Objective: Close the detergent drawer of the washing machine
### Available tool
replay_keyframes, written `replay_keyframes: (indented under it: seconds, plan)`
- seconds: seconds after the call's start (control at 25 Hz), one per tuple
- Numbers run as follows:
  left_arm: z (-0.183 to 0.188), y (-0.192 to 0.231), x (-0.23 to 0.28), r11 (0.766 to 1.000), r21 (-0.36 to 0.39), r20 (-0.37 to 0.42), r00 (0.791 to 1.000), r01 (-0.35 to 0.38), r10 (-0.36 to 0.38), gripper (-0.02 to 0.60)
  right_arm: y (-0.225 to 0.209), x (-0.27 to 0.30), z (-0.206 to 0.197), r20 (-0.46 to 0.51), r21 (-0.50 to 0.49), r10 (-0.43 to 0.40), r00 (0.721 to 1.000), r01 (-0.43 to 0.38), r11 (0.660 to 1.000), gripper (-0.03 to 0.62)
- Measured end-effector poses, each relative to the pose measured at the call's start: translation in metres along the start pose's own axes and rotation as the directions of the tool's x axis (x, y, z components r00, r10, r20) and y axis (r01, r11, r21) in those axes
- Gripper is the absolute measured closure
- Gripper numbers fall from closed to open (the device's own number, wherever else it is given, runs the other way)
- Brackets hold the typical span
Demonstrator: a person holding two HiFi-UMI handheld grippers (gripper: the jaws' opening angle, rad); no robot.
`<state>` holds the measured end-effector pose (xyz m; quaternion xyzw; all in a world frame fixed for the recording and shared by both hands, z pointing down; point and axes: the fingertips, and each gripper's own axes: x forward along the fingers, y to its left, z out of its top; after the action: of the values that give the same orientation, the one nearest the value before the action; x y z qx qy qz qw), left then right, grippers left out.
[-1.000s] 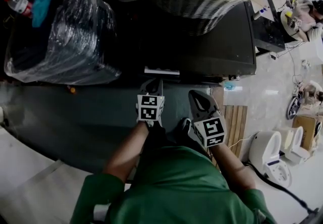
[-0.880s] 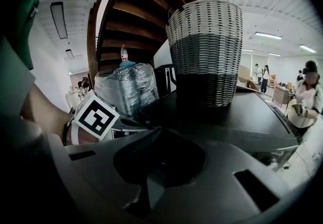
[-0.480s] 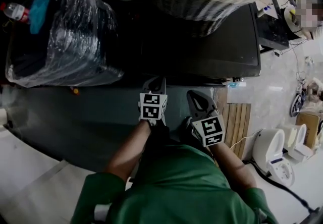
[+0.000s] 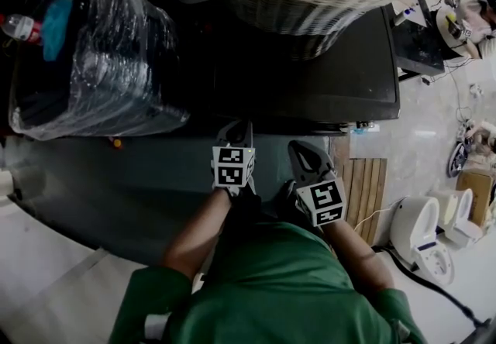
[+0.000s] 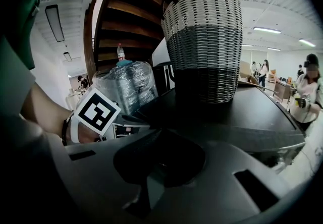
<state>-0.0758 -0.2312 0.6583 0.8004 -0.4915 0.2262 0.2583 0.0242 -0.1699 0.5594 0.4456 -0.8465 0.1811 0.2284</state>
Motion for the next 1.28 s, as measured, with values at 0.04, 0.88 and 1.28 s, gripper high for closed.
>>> replay_keyframes:
  seconds: [0.04, 0.88, 1.28]
  plan:
    - [0.001, 0.0, -0.001, 1.0, 0.001, 0.0, 1.0, 0.001, -0.001, 0.554, -0.001, 0.001, -0.001, -0.001, 0.002, 0.0, 1.0, 0.0, 1.0, 0.572]
    - [0.0, 0.007, 0.009, 1.0, -0.001, -0.009, 1.0, -0.006, 0.006, 0.561, -0.024, 0.012, 0.004, -0.019, 0.0, 0.001, 1.0, -0.001, 1.0, 0.572]
    - [0.003, 0.006, 0.01, 0.999, 0.009, -0.02, 0.999, 0.037, -0.037, 0.561, -0.019, 0.006, 0.005, -0.026, -0.015, 0.009, 1.0, -0.009, 1.0, 0.572]
